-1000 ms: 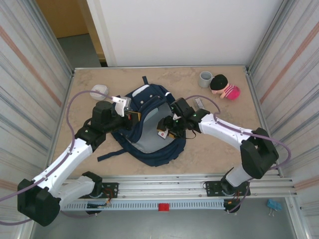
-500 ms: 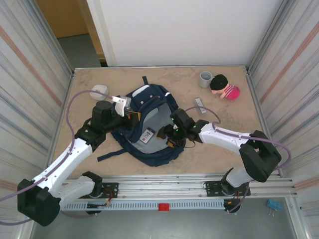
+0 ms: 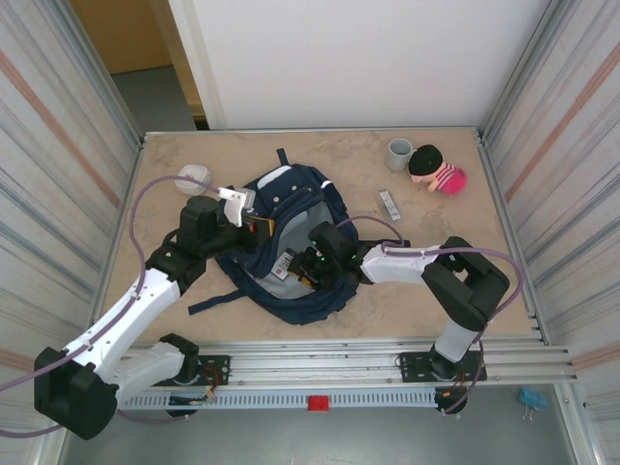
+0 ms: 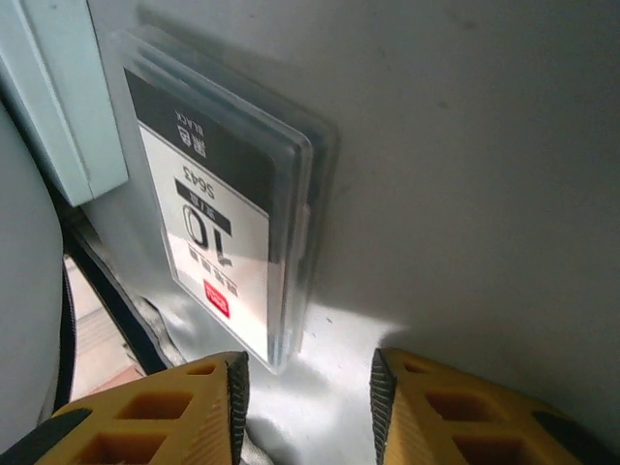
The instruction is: Pack books, pencil case, and school supplies into a backpack
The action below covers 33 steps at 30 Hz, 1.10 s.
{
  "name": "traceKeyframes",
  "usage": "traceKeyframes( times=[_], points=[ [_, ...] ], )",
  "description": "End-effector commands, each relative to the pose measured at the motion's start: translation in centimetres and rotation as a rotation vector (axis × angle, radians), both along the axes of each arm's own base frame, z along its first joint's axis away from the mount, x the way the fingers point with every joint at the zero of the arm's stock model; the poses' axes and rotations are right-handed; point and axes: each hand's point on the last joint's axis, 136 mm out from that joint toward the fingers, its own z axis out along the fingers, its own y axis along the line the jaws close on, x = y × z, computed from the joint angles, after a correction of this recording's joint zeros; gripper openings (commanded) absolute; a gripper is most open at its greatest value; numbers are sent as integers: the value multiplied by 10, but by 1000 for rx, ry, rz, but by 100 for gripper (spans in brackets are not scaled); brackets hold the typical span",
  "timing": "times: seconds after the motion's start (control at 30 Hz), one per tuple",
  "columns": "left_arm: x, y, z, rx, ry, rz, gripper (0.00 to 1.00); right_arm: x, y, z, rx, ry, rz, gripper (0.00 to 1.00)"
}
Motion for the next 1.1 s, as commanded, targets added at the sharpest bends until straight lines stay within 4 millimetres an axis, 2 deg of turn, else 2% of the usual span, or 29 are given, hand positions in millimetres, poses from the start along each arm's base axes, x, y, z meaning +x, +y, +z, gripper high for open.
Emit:
traceKeyframes(
  times=[0.0, 0.27, 0.43, 0.6, 0.8, 0.9, 1.07],
  points=[
    [4, 4, 30, -37, -69, 19, 0, 19, 18, 13, 48, -58, -33, 36],
    [4, 4, 26, -27, -61, 20, 0, 37, 42, 12, 83, -91, -18, 32],
    [3, 5, 25, -16, -56, 23, 0, 42, 37, 21, 96, -149, -25, 32],
    [3, 6, 18, 1, -43, 24, 0, 33, -1, 44, 61, -258, -46, 41],
    [5, 0, 7, 19, -25, 7, 0, 13, -55, 70, -51, -359, -35, 45],
    [2, -9, -9, 88, -24, -25, 0, 8, -85, 84, -120, -413, -41, 45],
    [-6, -25, -53, 191, 32, -90, 0, 2, -133, 101, -175, -457, -105, 48]
  ],
)
